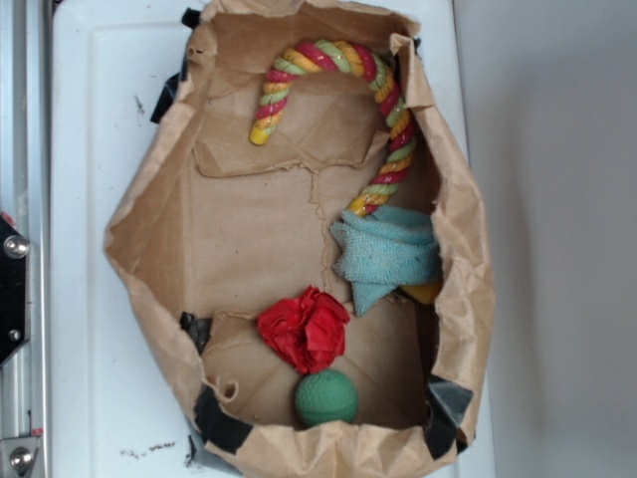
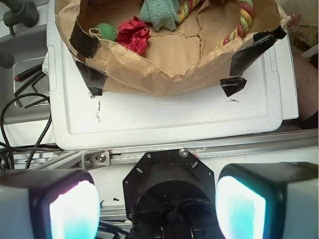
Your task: Grab the red paper.
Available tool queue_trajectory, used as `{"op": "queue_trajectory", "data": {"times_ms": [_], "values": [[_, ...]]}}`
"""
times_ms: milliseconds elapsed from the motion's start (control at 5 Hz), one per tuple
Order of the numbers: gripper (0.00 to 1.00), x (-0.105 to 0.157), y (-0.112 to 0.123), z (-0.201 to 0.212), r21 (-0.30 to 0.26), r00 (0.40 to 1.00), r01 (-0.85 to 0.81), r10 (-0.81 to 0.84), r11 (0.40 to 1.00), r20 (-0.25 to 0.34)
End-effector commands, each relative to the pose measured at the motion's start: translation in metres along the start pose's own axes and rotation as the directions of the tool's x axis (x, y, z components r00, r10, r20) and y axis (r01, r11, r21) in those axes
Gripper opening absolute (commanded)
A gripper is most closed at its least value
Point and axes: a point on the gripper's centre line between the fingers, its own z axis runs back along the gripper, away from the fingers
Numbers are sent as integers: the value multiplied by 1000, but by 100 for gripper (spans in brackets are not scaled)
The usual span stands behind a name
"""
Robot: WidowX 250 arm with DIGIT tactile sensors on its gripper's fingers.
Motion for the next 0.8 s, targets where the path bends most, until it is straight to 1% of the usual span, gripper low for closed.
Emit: {"op": "queue_trajectory", "data": {"times_ms": [0, 200, 400, 600], "values": [[100, 0, 0, 0, 0, 1000, 0, 0, 1000, 0], [100, 49, -1, -8, -32, 998, -52, 53, 998, 39], [100, 86, 8, -18, -3, 995, -70, 70, 998, 71], [100, 120, 24, -39, 20, 991, -112, 110, 994, 81]]}}
